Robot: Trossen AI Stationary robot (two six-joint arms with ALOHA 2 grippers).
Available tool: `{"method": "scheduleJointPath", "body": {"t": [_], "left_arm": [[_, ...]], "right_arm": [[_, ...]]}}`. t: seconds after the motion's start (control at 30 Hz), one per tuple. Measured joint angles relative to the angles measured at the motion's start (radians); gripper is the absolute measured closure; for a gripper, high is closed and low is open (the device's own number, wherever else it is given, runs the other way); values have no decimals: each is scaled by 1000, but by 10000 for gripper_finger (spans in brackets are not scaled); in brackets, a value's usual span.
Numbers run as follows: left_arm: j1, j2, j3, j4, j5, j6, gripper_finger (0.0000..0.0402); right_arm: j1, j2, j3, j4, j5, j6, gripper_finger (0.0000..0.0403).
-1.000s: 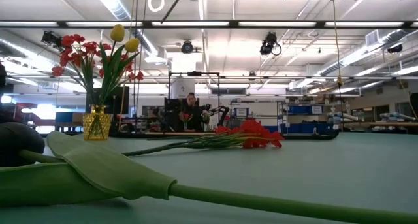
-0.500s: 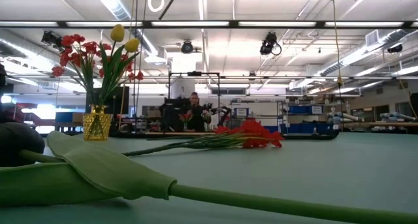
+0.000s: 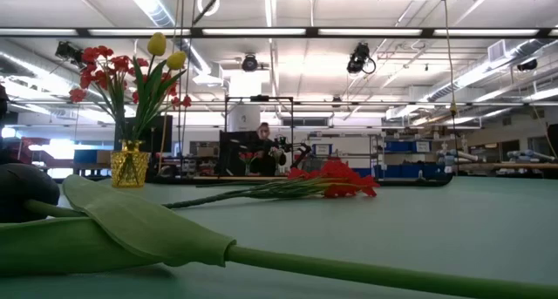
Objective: Sort flowers into vase by color
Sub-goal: Put the black flower into the transparent vase
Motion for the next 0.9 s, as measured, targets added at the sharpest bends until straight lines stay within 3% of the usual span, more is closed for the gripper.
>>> {"method": "scheduleJointPath", "body": {"t": [0.07,0.23,0.4,0.6,0.73,0.9], "left_arm": [[0,-9,0,-18,-23,-21,398],[-8,-14,-3,-23,-71,-33,397],[-7,-18,-42,2,-91,-1,371],[-17,-19,-200,201,-87,-89,334],[-20,-100,-227,126,-77,-90,307],[-33,-269,-288,-7,-138,-97,281]], "right_arm": [[22,2,0,5,31,-70,384],[87,1,1,-30,198,-242,386],[119,1,1,-62,304,-290,387],[139,-1,-1,-199,318,-261,387],[145,-1,-2,-278,303,-233,387],[140,-1,-2,-299,266,-205,387]]}}
